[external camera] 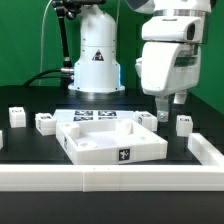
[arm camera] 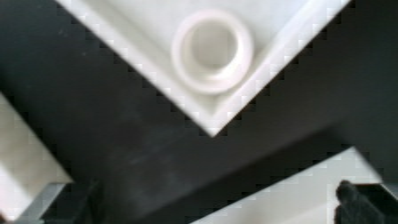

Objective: Assemble one leg

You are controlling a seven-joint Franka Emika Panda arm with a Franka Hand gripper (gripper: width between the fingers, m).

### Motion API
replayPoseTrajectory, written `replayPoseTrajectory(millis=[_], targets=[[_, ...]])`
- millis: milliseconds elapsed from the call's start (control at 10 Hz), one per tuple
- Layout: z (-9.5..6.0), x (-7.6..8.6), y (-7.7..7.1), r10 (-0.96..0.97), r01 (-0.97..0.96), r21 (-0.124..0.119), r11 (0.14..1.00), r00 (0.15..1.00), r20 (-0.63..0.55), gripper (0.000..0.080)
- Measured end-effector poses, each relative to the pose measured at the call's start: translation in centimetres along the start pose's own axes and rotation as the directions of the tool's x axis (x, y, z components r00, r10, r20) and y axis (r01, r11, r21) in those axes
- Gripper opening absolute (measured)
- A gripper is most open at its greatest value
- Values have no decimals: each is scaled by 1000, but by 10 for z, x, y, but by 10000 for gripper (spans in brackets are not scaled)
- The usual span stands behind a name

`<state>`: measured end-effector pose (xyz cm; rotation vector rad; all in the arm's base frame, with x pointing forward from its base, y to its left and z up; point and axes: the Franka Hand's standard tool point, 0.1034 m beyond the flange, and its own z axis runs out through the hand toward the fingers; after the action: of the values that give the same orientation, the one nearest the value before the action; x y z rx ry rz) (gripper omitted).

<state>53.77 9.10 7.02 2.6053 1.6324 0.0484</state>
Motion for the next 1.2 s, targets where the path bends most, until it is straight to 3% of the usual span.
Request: replayPoseTrajectory(millis=[200,400,800,900,1000,1200], targets=[[2,-25,-10,-181,179,36,983,982,50,650],[2,-62,-7,-256,251,67,966,963,82,650],[4,-63,-7,-254,249,63,966,964,81,650],[7,-67,-11,-366,364,44,930,928,60,650],[9,-80,-23,-442,440,50,897,895,51,650],[10,-106,-32,-590,586,84,806,807,39,650]])
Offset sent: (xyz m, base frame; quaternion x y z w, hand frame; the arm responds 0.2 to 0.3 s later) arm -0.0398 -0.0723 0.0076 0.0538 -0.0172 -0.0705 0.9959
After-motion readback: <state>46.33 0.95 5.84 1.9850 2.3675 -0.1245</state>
